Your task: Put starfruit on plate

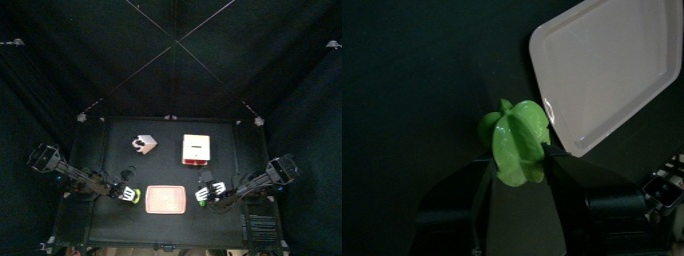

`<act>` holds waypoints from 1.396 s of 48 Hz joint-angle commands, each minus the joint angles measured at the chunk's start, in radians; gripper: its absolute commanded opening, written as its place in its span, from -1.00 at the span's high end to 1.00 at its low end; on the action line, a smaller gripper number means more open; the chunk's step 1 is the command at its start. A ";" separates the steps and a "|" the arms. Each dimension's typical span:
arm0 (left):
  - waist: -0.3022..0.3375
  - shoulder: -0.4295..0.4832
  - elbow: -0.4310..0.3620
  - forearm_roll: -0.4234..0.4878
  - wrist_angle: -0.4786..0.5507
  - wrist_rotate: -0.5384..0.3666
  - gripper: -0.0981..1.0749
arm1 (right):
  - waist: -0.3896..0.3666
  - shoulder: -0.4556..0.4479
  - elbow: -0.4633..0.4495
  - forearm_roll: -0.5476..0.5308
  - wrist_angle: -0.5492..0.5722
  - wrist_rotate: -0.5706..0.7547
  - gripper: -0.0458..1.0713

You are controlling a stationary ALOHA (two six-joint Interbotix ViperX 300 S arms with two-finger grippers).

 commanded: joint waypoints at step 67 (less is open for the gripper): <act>0.193 0.520 -0.442 -0.112 -0.318 0.020 -0.27 | 0.012 -0.025 -0.003 0.002 0.002 0.005 -0.69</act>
